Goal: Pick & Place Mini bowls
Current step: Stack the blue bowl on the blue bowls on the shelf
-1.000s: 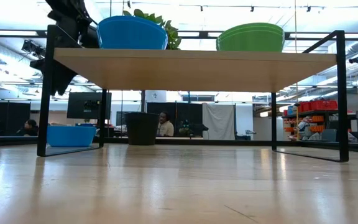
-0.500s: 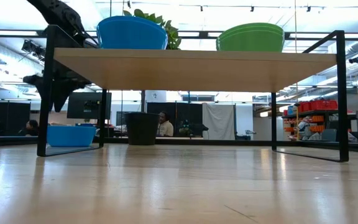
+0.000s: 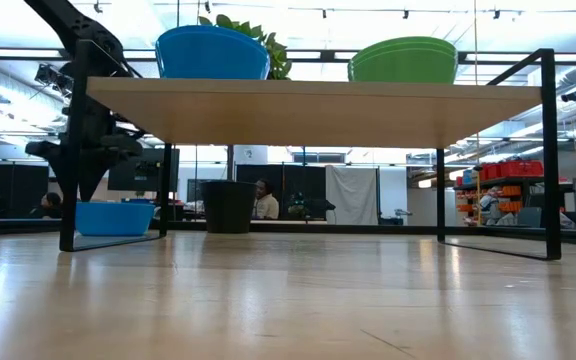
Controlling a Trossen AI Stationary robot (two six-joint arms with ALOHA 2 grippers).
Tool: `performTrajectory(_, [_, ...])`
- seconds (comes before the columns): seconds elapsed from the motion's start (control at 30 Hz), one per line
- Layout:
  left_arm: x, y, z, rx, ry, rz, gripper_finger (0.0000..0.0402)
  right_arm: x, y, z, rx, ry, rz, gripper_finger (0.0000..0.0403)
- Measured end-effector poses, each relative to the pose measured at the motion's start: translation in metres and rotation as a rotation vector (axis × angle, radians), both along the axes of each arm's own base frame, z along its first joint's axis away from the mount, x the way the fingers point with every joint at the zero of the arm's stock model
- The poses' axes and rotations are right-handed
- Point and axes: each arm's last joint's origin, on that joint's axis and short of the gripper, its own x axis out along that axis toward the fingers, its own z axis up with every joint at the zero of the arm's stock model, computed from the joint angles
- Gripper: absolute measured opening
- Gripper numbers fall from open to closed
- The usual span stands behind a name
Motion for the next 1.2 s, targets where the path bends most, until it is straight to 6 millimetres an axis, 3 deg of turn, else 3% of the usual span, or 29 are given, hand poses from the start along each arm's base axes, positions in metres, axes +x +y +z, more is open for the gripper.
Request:
performTrajectory(0.4, [-0.002, -0.0026, -0.0082, -0.005, 0.002, 0.027, 0.0138, -0.0001, 0.0, 0.0, 0.0, 0.0, 0.0, 0.0021])
performTrajectory(1.2, [-0.0019, -0.0025, -0.0082, -0.004, 0.001, 0.014, 0.0069, 0.0001, 0.0, 0.0, 0.0, 0.0, 0.0, 0.0021])
